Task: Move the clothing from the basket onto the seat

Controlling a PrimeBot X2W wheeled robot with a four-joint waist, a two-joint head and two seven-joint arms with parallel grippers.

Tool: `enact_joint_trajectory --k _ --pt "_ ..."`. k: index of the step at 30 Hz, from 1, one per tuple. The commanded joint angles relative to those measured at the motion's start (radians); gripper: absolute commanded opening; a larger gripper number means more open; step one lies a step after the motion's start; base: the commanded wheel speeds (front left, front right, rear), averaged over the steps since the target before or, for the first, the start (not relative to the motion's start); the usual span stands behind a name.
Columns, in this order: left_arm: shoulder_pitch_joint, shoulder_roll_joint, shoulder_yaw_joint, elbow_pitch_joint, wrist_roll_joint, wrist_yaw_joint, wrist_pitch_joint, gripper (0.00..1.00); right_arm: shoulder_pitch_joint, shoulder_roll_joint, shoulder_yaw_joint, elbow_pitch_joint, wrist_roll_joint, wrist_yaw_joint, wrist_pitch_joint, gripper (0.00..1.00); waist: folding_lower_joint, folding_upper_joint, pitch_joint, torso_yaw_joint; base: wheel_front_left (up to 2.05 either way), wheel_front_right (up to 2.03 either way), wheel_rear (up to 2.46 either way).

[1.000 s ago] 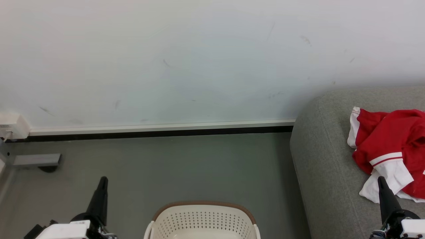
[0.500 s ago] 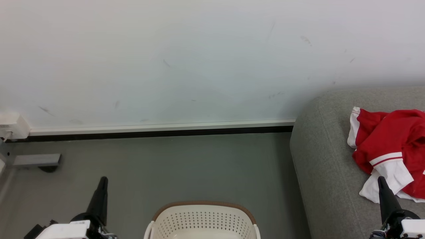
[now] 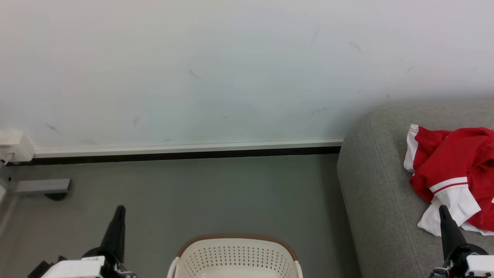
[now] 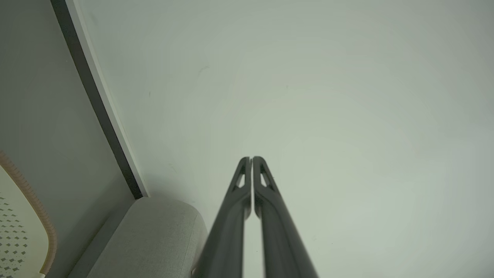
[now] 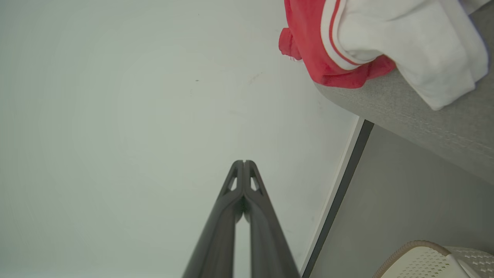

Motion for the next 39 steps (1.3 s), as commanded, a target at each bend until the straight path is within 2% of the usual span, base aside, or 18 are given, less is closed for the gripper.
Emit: enact_joint_trajectory --k 1,39 --pt "-0.008 0.002 0.002 -0.004 -0.014 -0.006 0.004 0.0 -0.013 0.002 -0.005 0.002 -0.008 0.0 0.003 0.0 0.0 0.0 0.0 0.0 0.0 0.0 0.0" --pt "-0.008 0.002 0.002 -0.004 -0.014 -0.007 0.004 0.0 -0.013 0.002 -0.006 0.002 -0.009 0.0 0.004 0.0 0.0 0.0 0.0 0.0 0.0 0.0 0.0"
